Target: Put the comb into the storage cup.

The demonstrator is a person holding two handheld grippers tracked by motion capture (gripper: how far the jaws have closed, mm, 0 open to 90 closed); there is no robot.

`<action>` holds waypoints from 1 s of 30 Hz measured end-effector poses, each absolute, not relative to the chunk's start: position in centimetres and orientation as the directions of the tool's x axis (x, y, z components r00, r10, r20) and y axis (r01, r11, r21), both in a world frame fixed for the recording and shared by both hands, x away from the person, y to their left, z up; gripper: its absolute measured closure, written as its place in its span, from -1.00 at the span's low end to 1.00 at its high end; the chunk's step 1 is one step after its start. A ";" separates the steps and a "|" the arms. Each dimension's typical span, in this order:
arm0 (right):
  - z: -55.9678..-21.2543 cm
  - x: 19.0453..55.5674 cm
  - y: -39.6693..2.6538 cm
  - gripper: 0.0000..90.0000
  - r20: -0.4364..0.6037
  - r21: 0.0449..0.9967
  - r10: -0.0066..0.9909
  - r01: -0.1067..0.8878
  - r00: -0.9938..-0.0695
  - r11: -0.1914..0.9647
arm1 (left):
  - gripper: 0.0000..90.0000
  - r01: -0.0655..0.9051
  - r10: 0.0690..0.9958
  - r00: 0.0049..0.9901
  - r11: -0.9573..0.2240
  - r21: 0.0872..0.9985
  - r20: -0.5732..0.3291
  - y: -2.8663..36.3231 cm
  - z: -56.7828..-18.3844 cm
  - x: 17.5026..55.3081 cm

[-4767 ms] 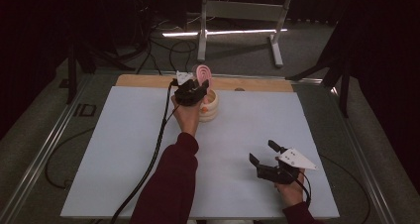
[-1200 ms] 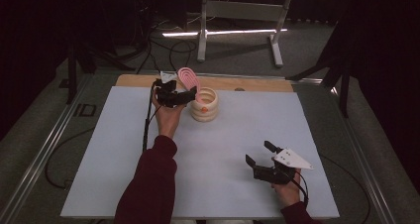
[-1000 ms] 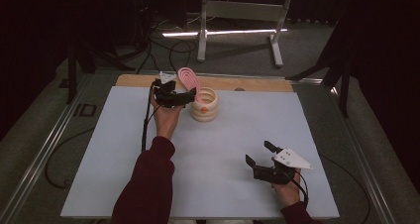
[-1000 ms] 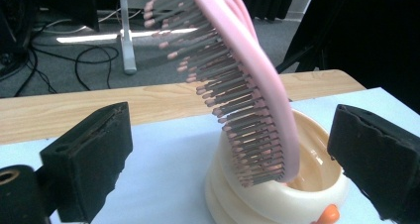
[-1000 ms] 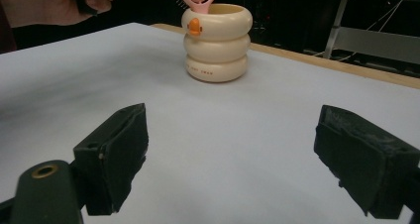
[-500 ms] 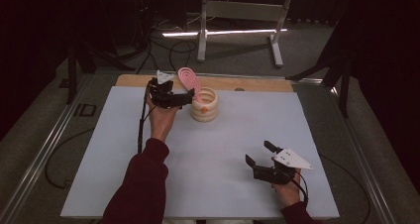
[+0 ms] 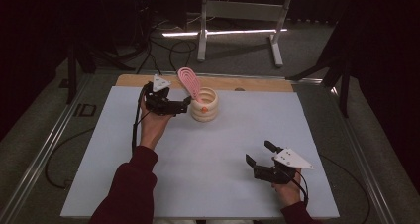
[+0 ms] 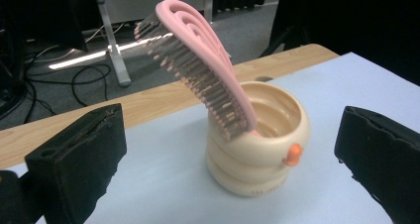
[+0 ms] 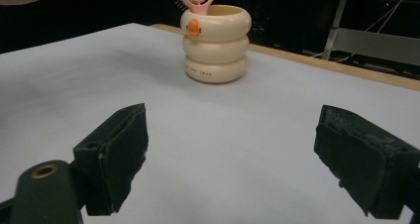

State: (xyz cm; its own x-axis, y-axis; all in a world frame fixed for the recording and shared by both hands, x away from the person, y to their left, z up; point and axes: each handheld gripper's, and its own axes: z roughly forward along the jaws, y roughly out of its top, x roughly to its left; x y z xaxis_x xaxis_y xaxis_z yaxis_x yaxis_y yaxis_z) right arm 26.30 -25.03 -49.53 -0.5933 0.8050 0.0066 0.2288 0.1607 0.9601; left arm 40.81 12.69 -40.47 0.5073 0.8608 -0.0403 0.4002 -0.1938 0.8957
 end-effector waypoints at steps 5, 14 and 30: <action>-49.5 26.3 -25.0 -0.71 0.006 0.958 0.804 0.233 -0.594 0.165 | -0.99 0.390 0.845 0.535 -0.229 0.892 -0.017 13.4 -40.6 39.5; -49.5 26.4 -25.0 -0.75 0.000 0.955 0.810 0.240 -0.586 0.173 | -1.00 0.377 0.829 0.559 -0.278 0.884 0.022 14.6 -41.3 36.9; -49.2 26.4 -25.0 -0.75 0.004 0.954 0.805 0.245 -0.593 0.175 | -1.00 0.349 0.826 0.562 -0.282 0.893 0.041 18.1 -42.9 32.6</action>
State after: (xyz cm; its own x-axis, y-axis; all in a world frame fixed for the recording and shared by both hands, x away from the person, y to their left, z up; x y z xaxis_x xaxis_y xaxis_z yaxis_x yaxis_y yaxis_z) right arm 26.40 -25.00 -49.20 -0.5927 0.8054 0.0043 0.2448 0.1750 0.9537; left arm 32.62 18.10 -42.86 0.5622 0.8260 0.0410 0.3494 -0.2822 0.8934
